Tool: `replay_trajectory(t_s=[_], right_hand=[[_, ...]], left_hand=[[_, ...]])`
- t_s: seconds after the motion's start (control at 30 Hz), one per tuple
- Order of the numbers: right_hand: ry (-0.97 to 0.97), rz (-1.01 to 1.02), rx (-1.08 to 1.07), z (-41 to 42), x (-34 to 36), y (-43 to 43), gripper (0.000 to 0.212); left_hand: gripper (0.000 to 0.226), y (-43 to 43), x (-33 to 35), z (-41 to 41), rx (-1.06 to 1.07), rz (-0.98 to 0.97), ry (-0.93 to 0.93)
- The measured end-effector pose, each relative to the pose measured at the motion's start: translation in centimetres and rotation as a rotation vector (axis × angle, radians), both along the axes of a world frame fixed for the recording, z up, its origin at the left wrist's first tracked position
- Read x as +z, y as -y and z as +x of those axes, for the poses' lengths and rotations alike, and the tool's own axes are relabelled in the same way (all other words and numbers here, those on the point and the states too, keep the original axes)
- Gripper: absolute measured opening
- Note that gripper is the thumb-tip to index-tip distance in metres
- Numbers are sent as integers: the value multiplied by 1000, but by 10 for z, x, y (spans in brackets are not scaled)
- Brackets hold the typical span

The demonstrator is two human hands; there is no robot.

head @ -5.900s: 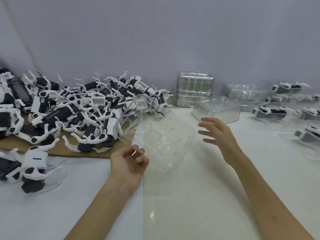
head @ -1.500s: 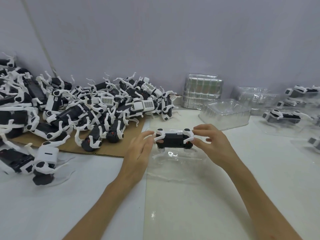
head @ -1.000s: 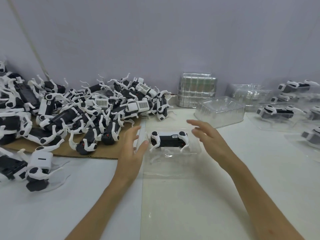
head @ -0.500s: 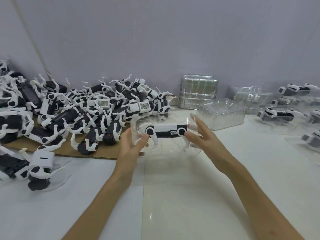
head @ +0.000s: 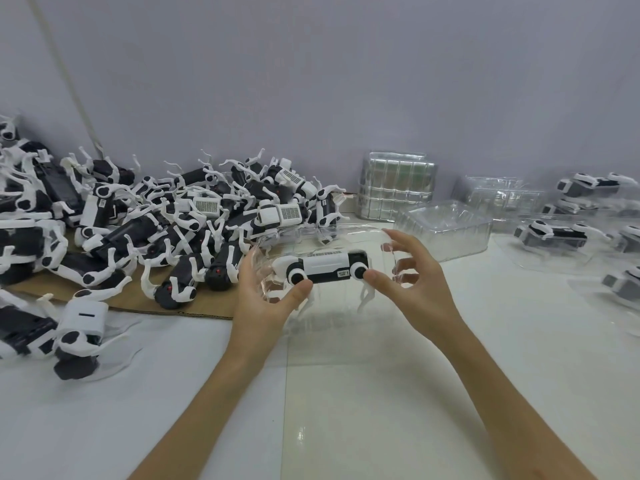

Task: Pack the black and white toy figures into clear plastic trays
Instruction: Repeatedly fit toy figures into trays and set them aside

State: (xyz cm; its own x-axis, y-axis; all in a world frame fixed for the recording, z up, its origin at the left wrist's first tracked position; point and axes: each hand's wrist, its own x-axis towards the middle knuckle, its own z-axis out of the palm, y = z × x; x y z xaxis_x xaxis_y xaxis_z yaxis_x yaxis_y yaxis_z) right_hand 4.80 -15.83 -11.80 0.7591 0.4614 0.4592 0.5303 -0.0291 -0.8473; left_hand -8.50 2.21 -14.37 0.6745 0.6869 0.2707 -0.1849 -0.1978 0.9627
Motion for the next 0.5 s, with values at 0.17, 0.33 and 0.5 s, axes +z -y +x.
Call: replay_trajectory(t_s=[0.17, 0.33, 0.5], right_hand=[[35, 10, -17, -3, -1, -2, 64], [-66, -22, 79, -2, -2, -4, 69], [-78, -73, 143, -2, -2, -3, 78]], left_hand=[[107, -2, 0, 2, 9, -32, -14], [85, -8, 1, 3, -27, -184, -47], [77, -10, 5, -2, -8, -269, -73]])
